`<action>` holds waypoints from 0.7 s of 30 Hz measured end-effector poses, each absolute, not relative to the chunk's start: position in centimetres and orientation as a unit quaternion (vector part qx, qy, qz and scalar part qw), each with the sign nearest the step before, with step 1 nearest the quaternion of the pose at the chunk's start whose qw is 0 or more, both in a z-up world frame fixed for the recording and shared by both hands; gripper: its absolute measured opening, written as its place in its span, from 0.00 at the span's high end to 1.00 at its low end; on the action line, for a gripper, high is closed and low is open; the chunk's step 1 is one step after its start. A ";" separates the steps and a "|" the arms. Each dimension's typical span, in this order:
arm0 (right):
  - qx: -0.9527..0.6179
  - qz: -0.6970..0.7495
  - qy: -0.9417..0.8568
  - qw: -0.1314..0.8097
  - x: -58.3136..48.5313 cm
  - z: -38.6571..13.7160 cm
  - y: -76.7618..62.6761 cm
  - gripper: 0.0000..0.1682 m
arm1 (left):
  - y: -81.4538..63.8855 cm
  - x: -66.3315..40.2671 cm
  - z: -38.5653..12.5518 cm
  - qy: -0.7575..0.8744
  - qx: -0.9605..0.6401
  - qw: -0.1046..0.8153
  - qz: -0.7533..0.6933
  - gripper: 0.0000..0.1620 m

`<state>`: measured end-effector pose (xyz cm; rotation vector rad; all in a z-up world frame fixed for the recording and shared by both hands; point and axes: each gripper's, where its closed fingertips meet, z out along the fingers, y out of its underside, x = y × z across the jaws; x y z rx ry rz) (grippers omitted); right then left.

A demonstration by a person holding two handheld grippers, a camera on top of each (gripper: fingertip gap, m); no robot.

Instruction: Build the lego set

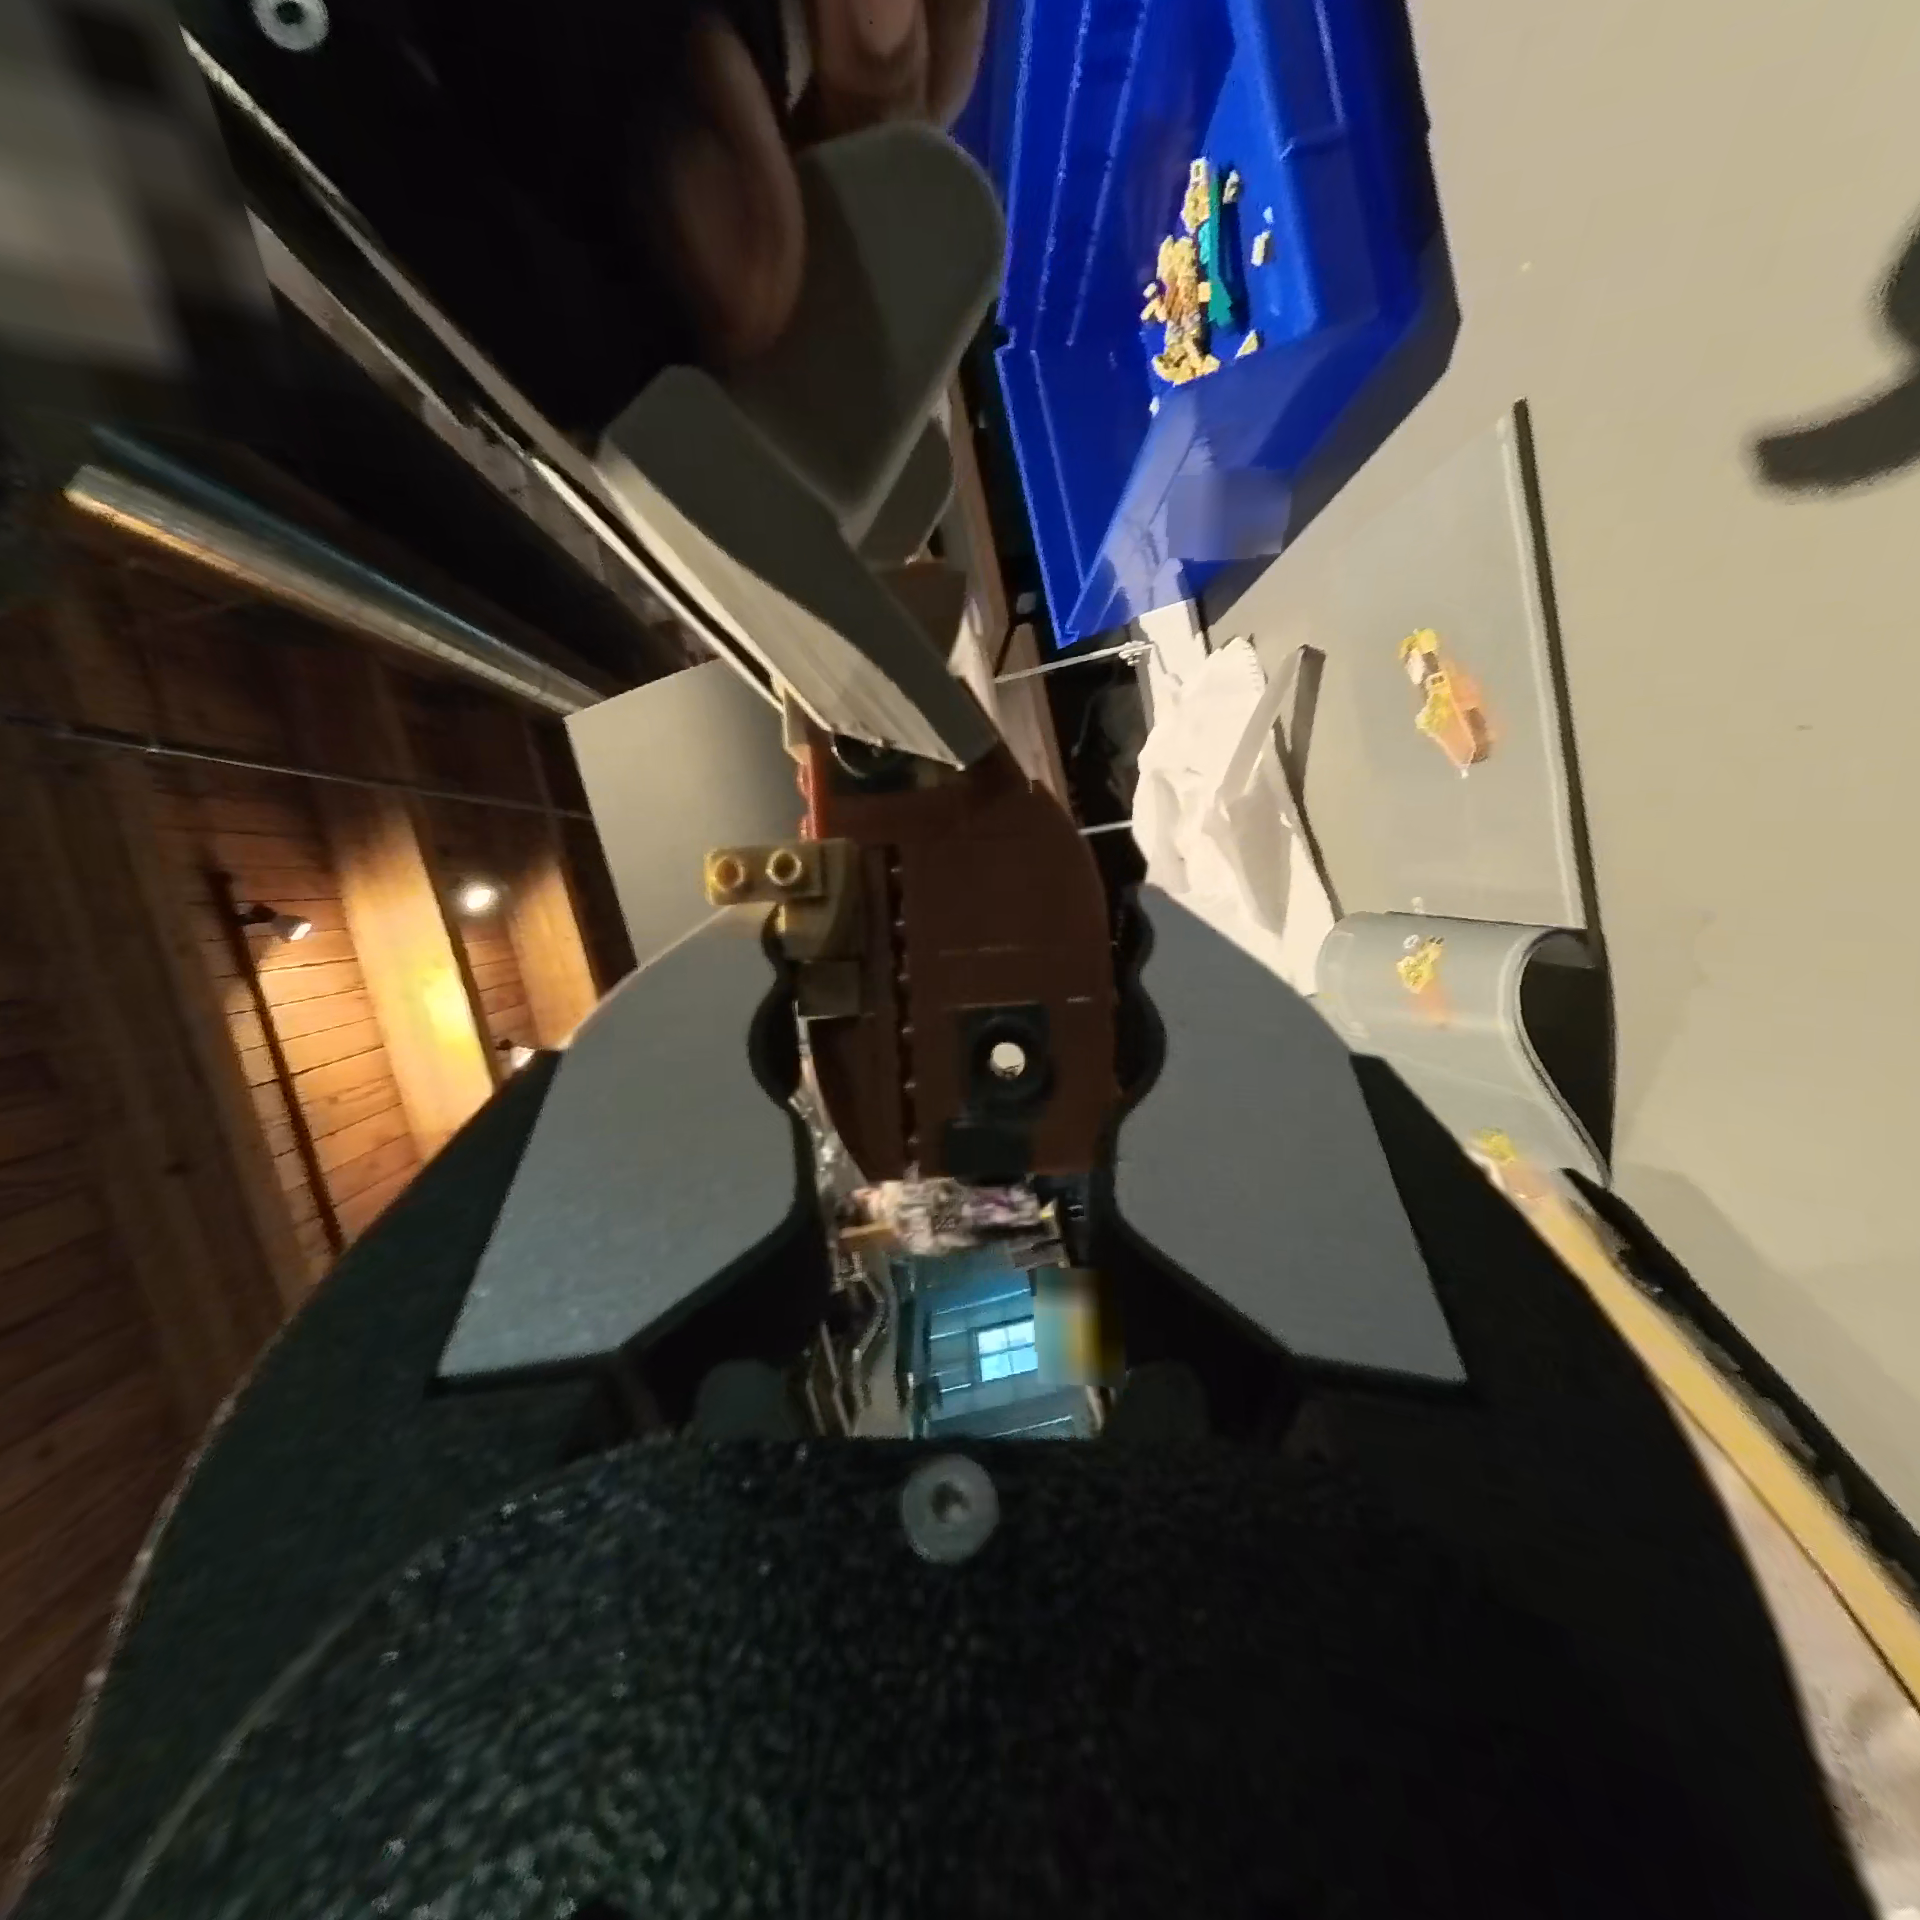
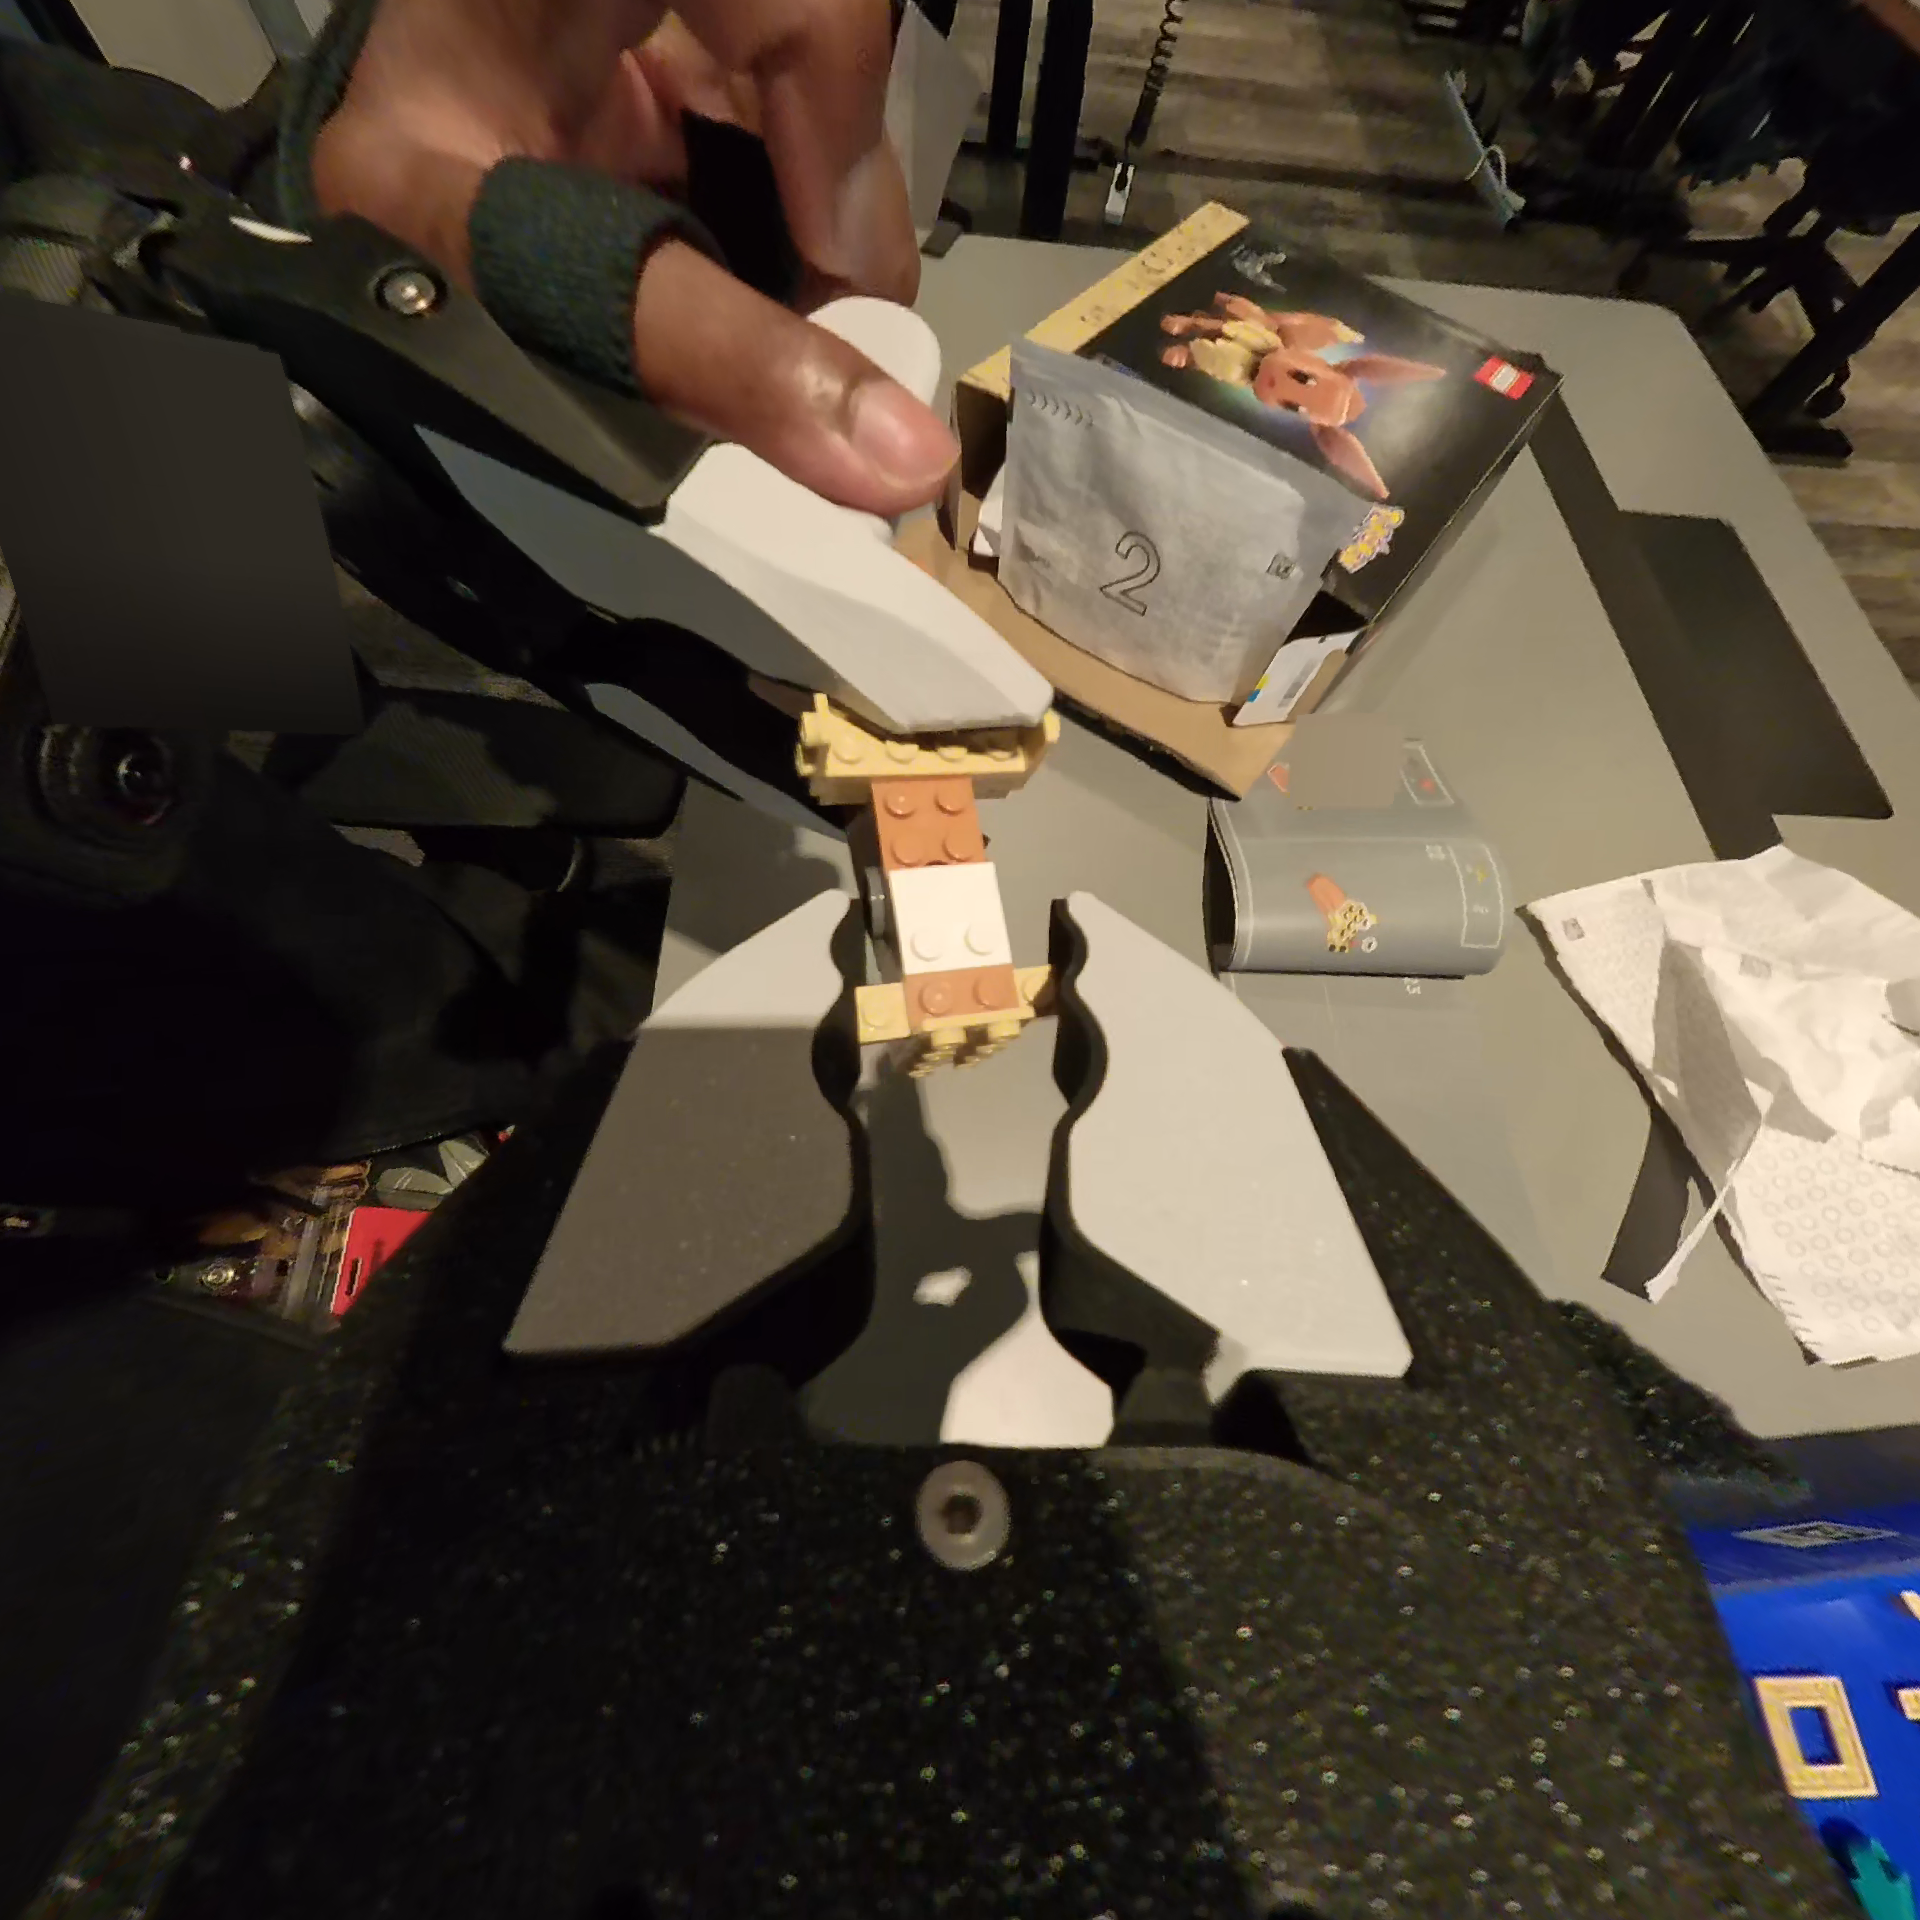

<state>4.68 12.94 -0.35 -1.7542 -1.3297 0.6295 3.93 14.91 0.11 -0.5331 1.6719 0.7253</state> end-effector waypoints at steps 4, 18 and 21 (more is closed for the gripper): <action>-0.695 0.249 -0.530 0.417 4.3 0.2 12.9 0.80 | 14.8 3.6 0.7 0.711 -0.221 0.587 0.319 0.66; -0.682 0.232 -0.542 0.433 3.9 2.9 12.9 0.80 | 14.6 3.1 3.8 0.696 -0.214 0.595 0.339 0.68; -0.680 0.229 -0.545 0.434 3.8 3.1 12.8 0.80 | 14.5 3.0 4.0 0.696 -0.214 0.600 0.332 0.68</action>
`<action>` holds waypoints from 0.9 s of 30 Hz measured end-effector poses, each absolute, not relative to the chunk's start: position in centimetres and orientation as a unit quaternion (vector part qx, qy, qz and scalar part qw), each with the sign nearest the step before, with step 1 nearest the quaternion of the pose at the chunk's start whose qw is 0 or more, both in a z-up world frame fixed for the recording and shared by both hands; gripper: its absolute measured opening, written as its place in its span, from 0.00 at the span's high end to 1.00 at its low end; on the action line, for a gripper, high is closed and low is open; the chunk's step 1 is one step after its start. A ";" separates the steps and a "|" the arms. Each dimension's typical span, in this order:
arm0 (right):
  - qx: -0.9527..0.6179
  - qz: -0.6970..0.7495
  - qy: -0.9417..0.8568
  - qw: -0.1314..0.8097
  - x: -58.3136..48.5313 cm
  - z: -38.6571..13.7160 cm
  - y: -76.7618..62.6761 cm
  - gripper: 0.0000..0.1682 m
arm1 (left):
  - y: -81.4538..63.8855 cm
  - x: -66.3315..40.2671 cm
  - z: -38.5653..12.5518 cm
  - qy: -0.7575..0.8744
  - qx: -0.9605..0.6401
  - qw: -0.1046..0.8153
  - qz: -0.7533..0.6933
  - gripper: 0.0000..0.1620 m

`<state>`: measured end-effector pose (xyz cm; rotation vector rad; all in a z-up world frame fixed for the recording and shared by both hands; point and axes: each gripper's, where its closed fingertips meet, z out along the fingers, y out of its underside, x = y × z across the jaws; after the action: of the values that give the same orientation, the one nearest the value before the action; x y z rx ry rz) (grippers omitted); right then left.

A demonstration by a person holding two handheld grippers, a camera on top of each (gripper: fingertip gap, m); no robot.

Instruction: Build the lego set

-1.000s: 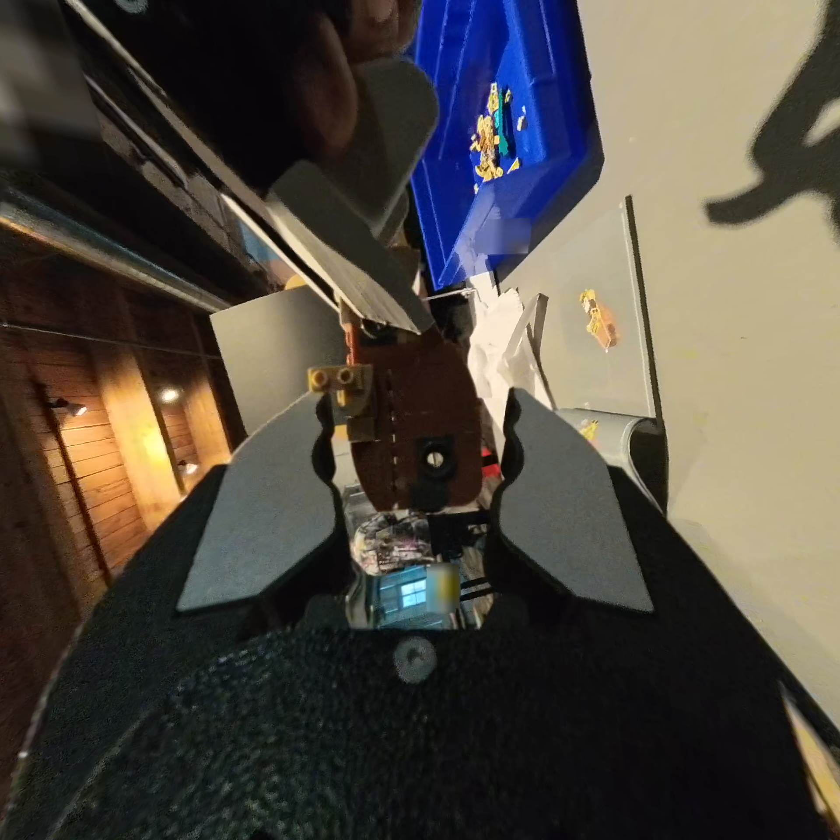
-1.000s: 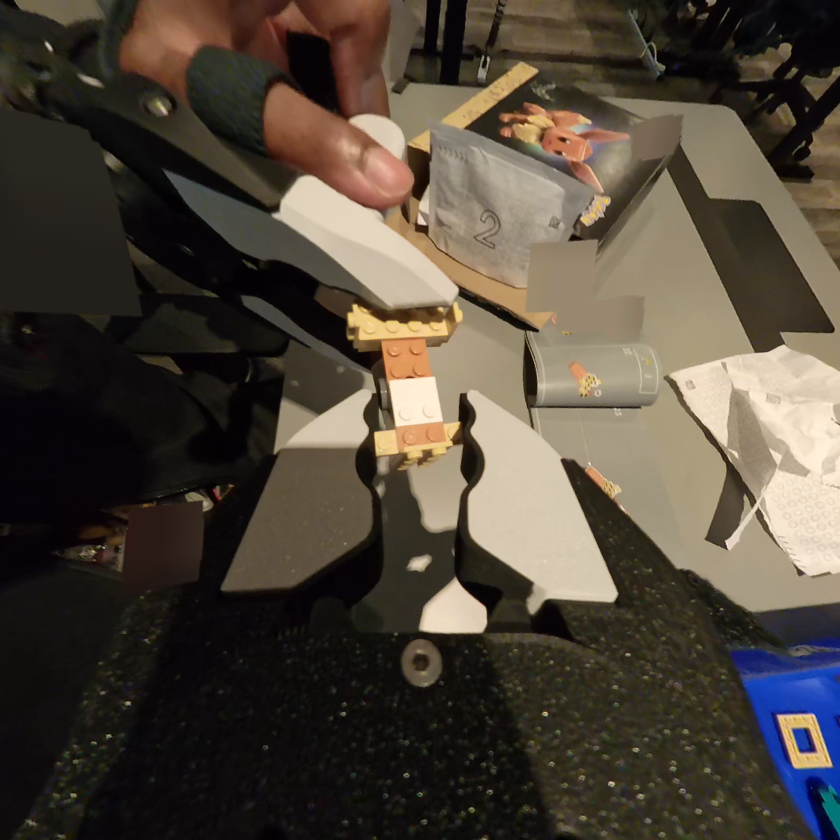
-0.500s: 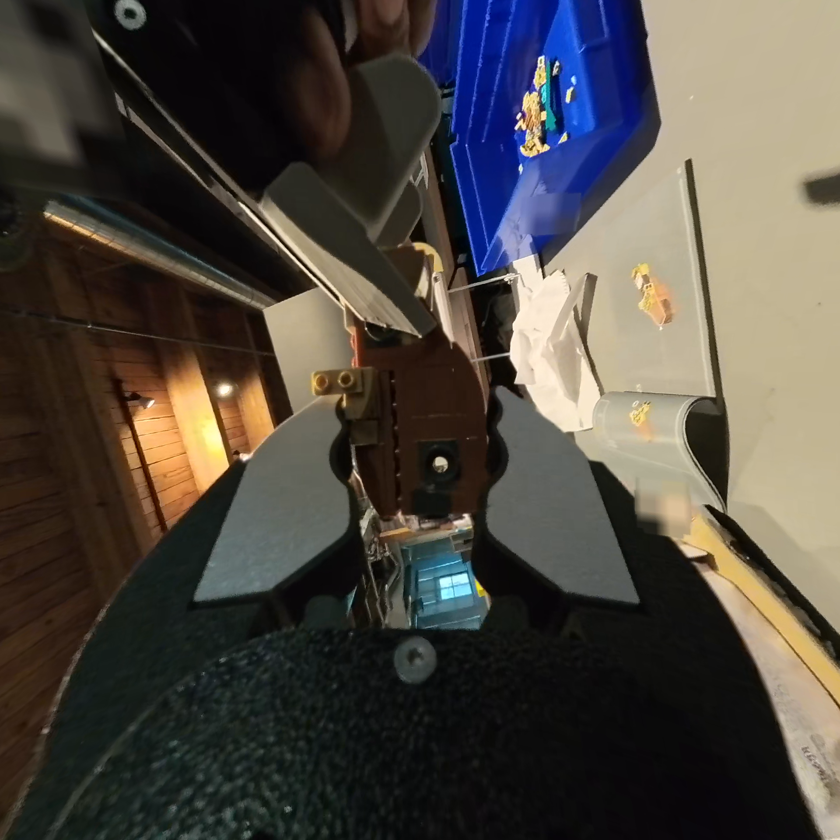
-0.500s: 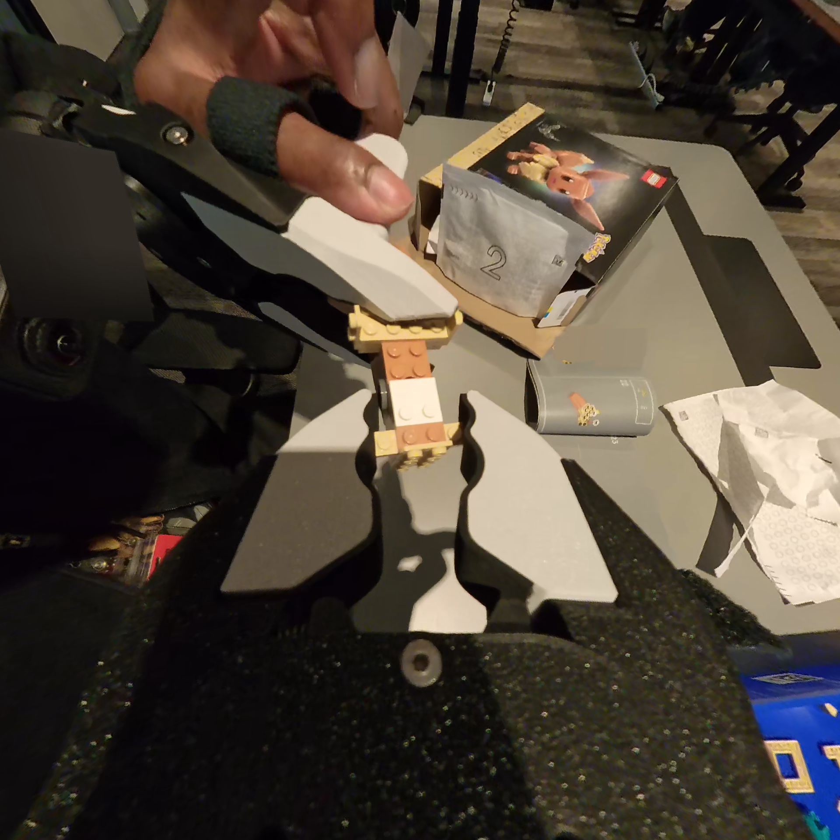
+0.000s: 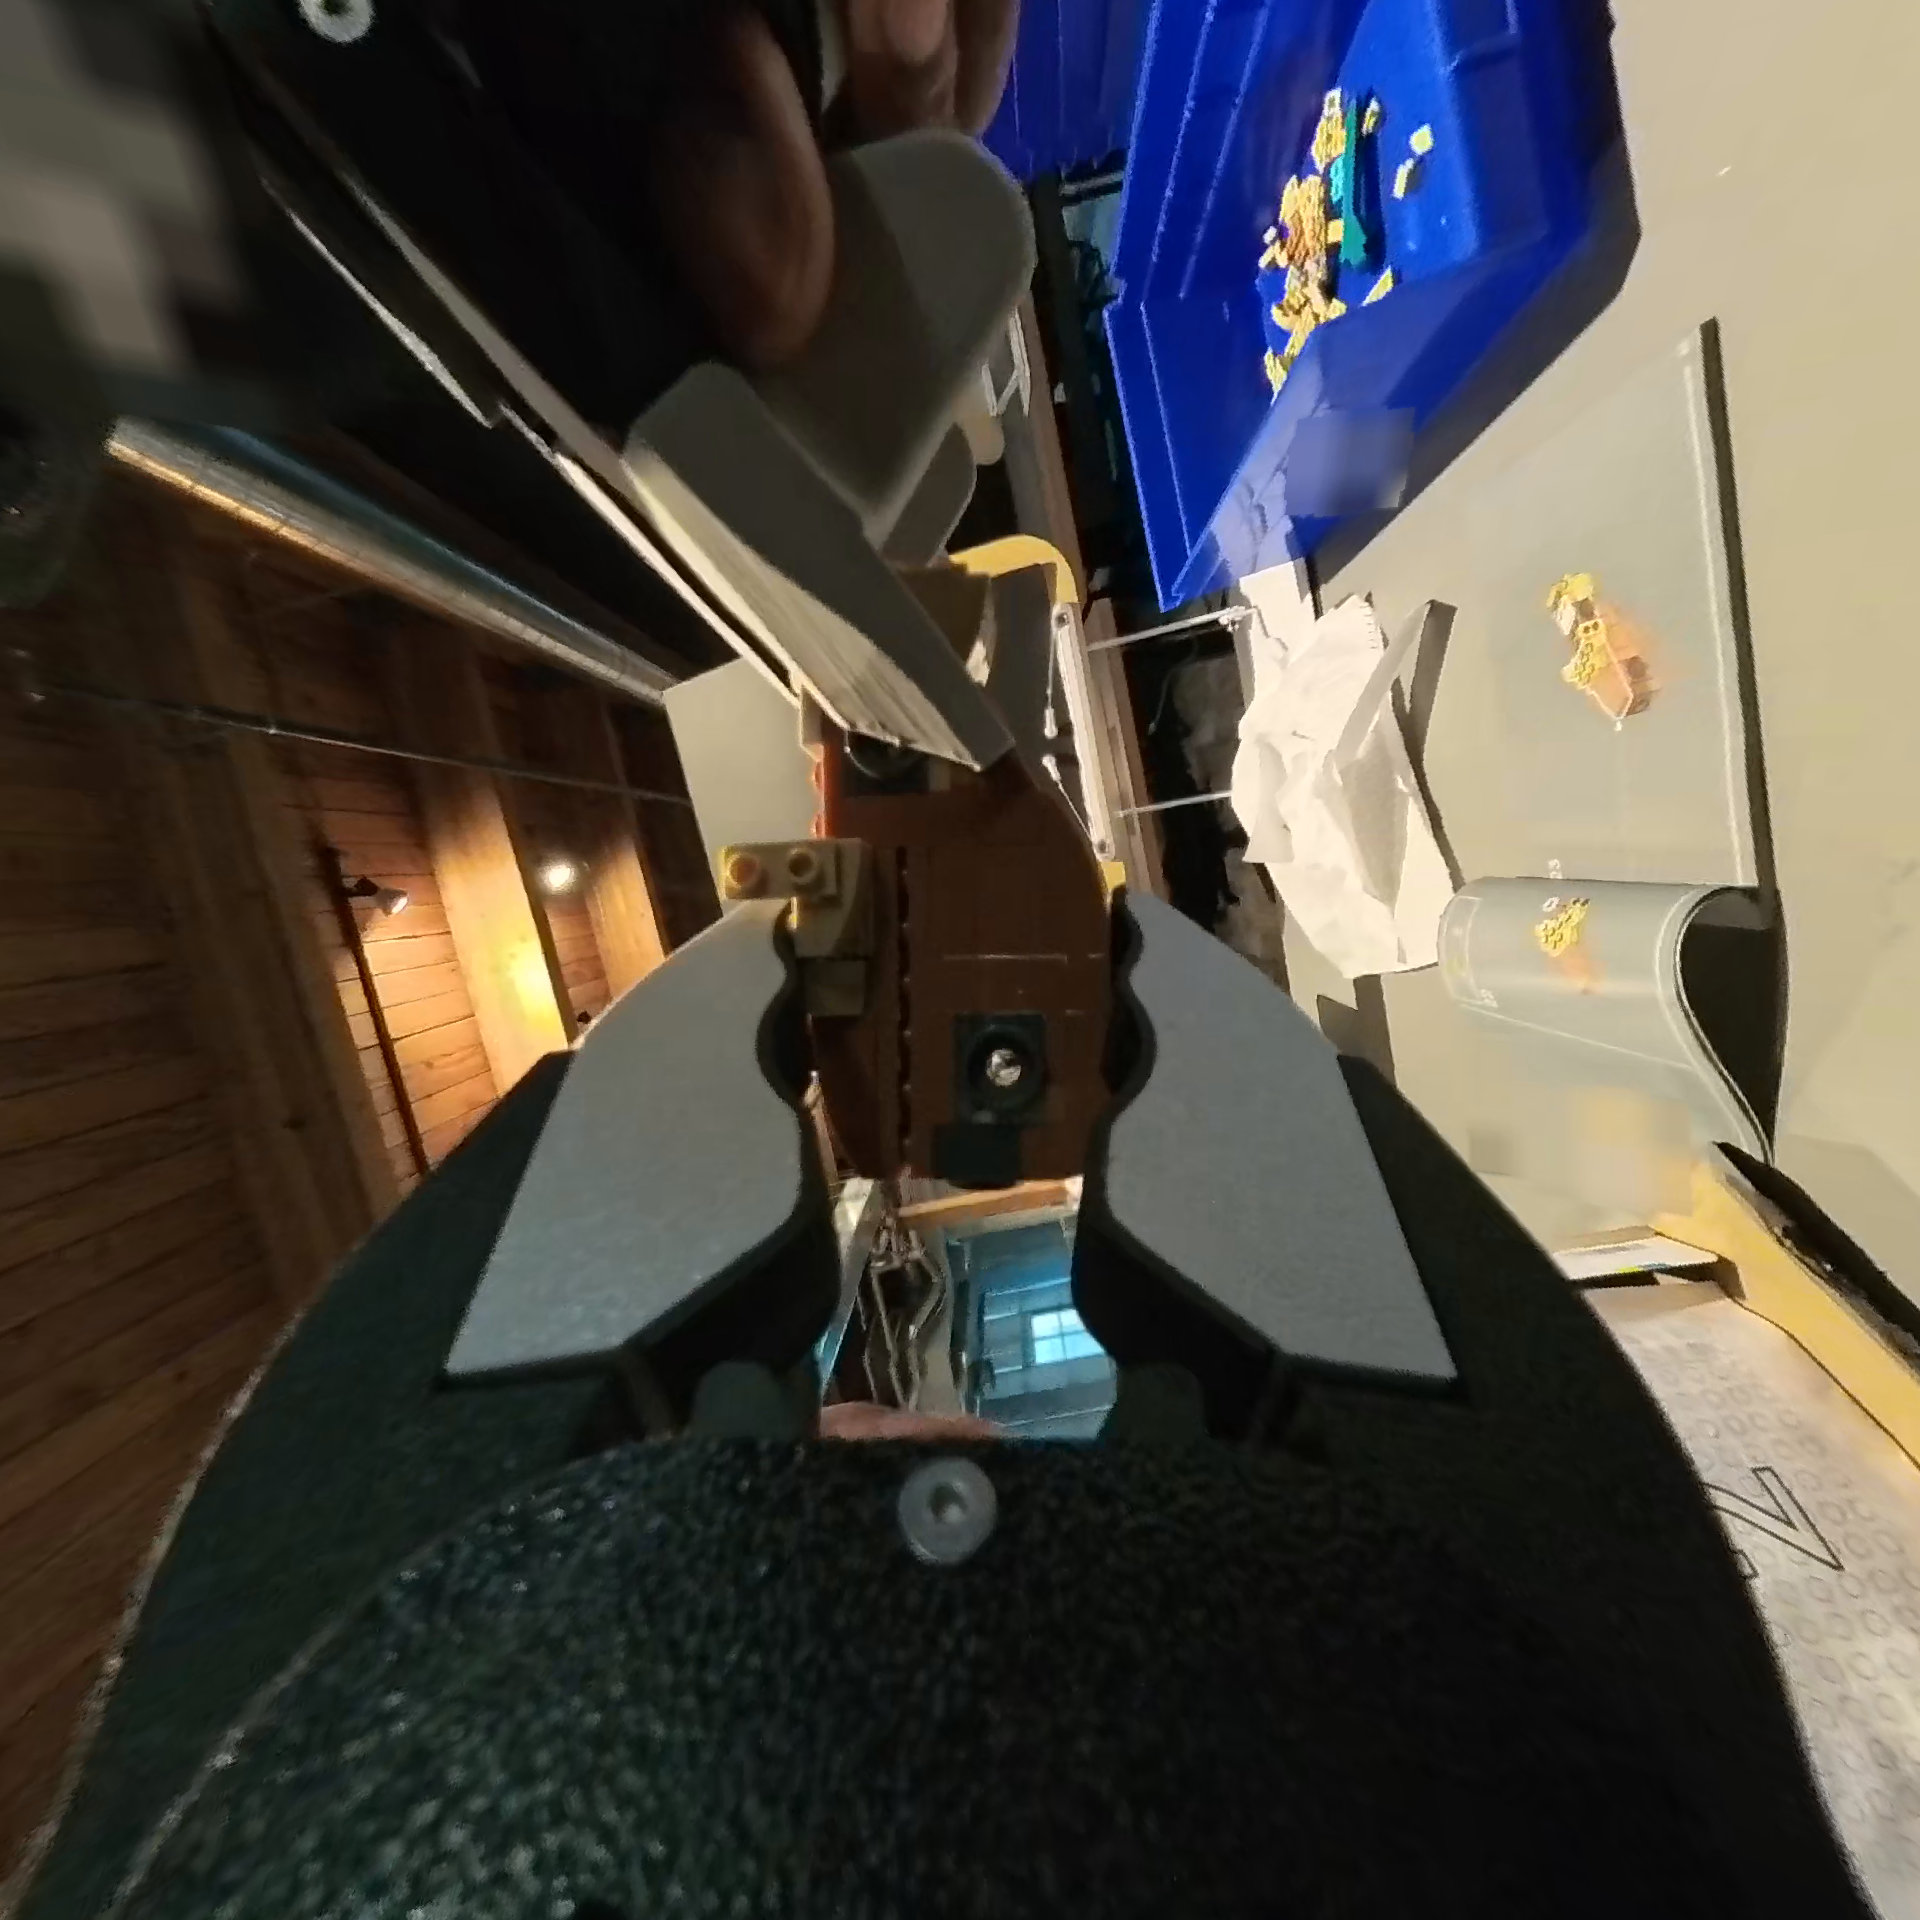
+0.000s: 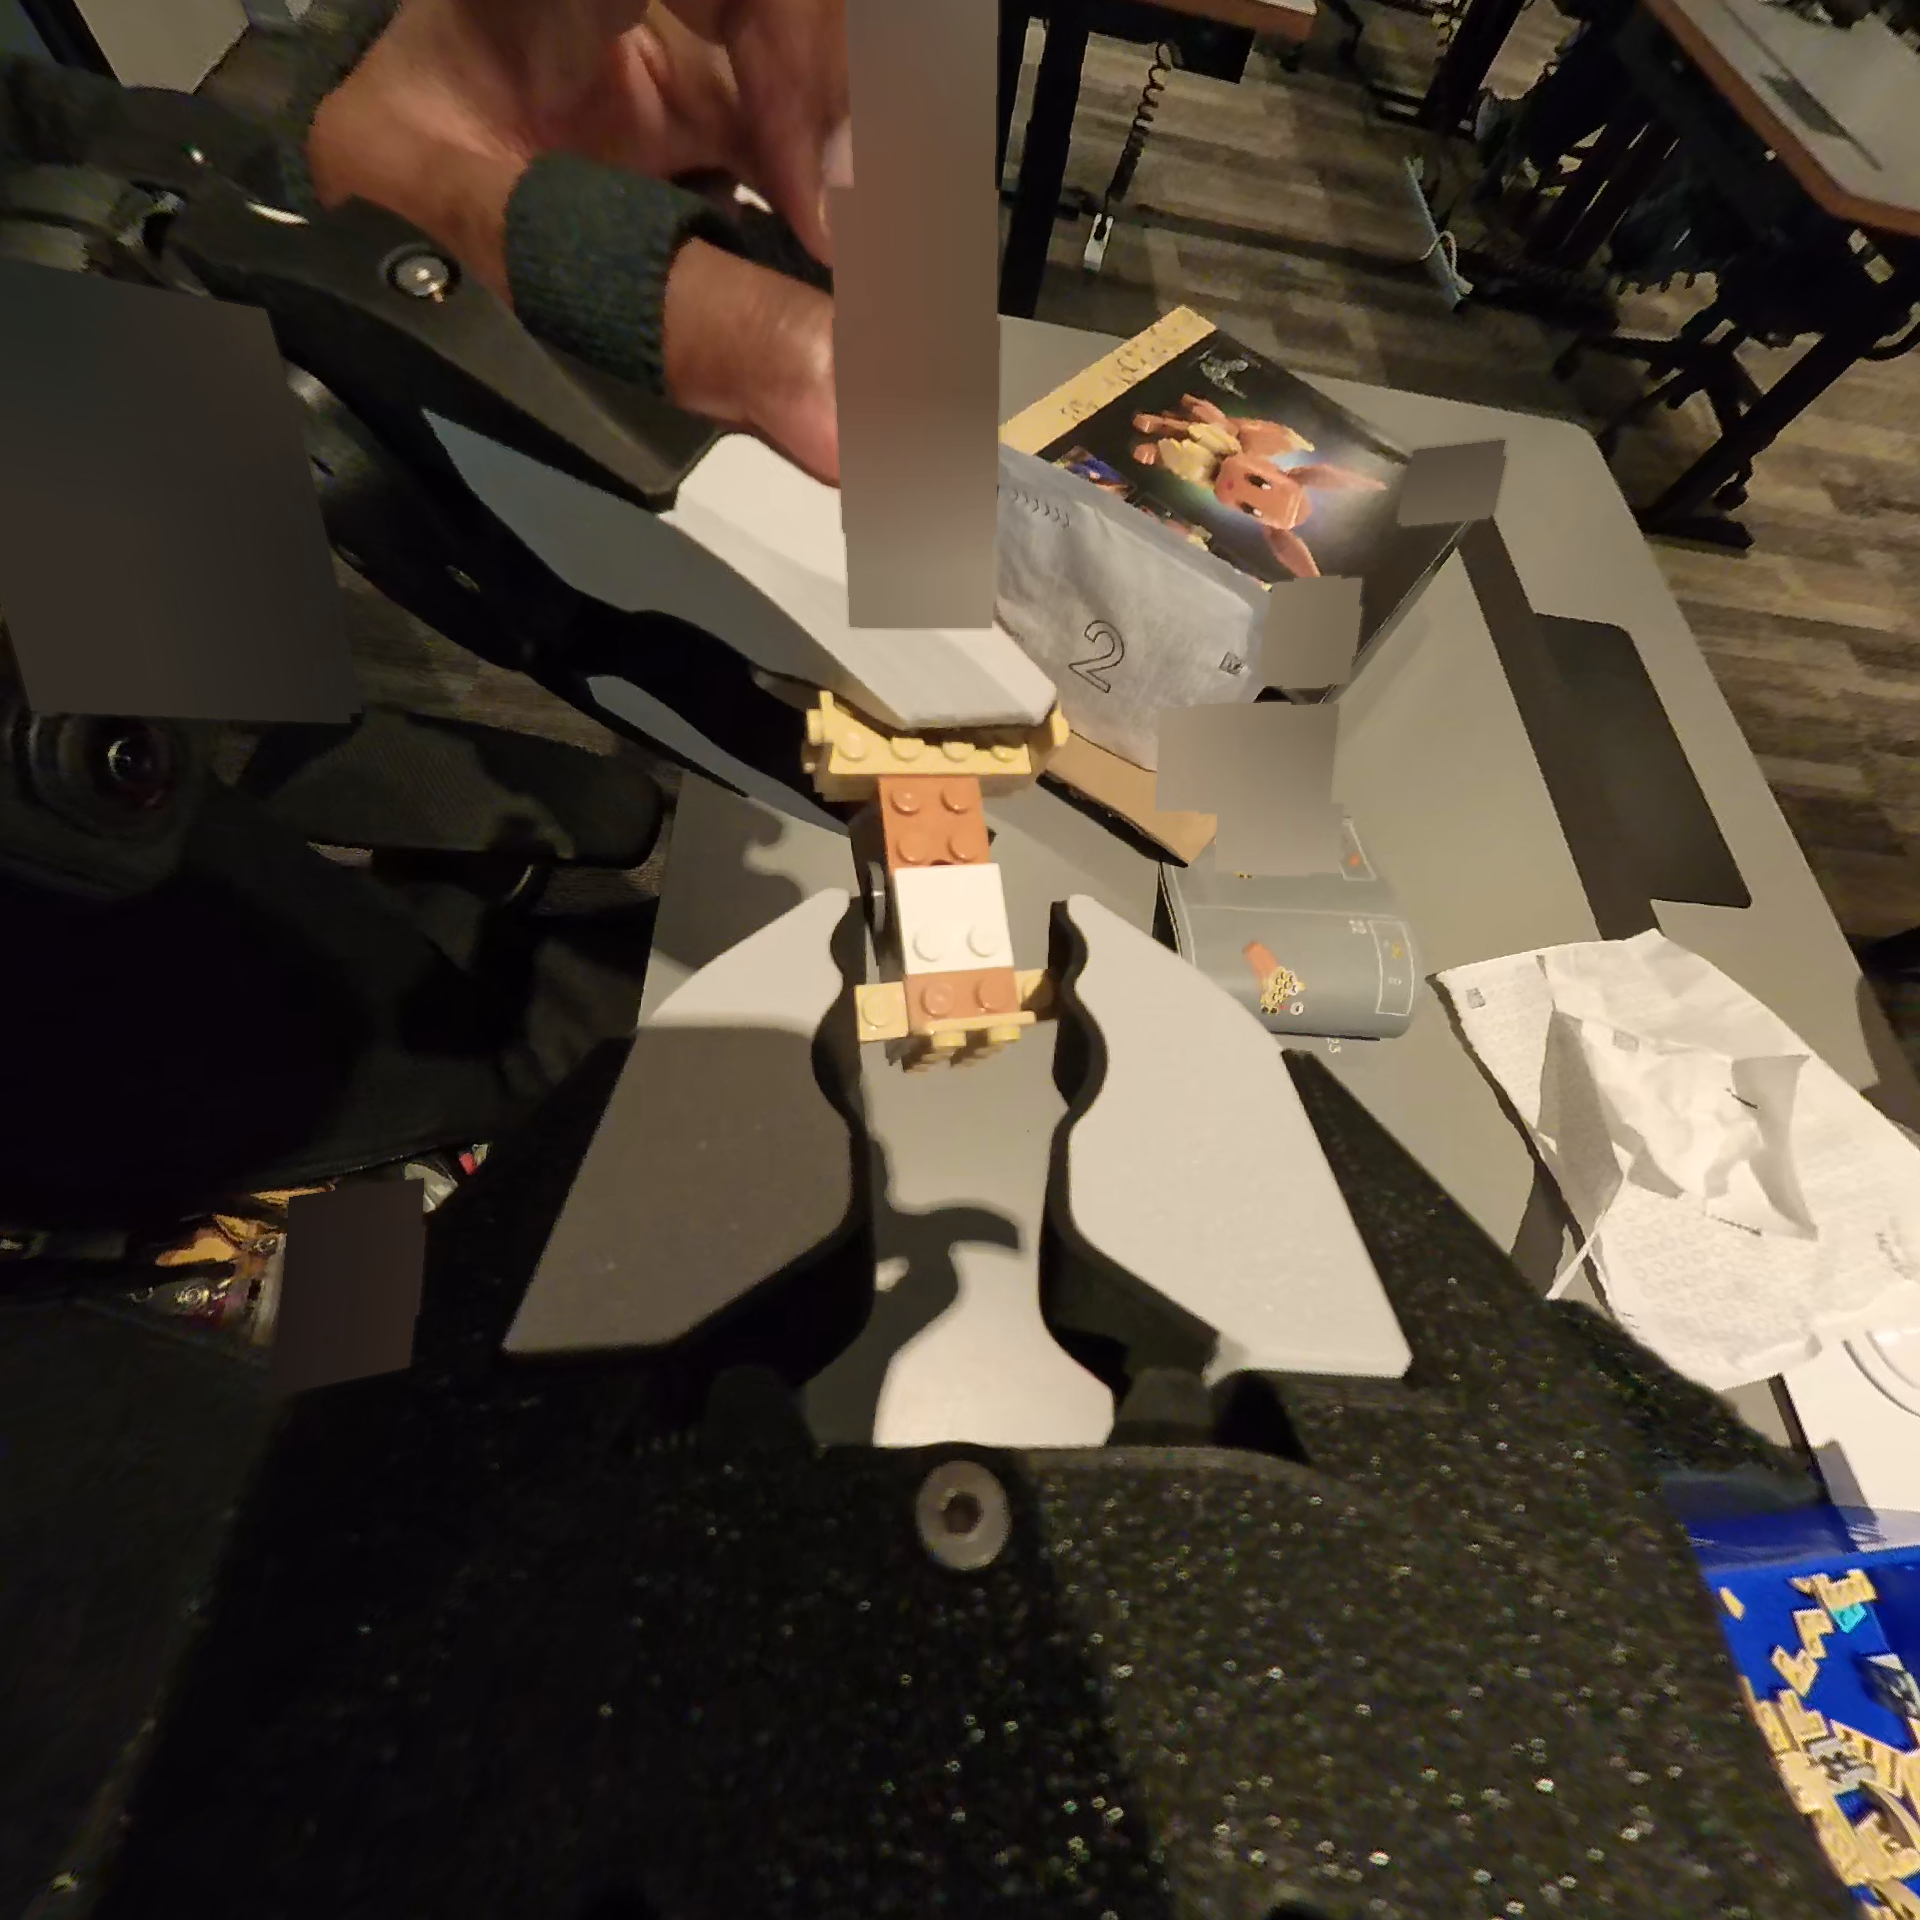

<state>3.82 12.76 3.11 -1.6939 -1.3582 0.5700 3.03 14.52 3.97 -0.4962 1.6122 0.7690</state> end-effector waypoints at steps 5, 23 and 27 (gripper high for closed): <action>-0.677 0.226 -0.550 0.435 3.6 3.4 12.5 0.80 | 14.3 2.8 4.2 0.693 -0.218 0.604 0.328 0.68; -0.490 0.006 -0.620 0.613 4.6 0.5 13.1 0.66 | 15.1 3.9 -0.7 0.702 -0.318 0.626 0.118 0.67; -0.449 -0.016 -0.641 0.623 5.2 0.8 13.3 0.68 | 16.7 4.1 -1.3 0.707 -0.327 0.617 0.111 0.67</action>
<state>5.24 13.28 0.84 -1.0307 -1.4716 -0.0364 4.15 16.70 -1.32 -0.7522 1.6283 0.2551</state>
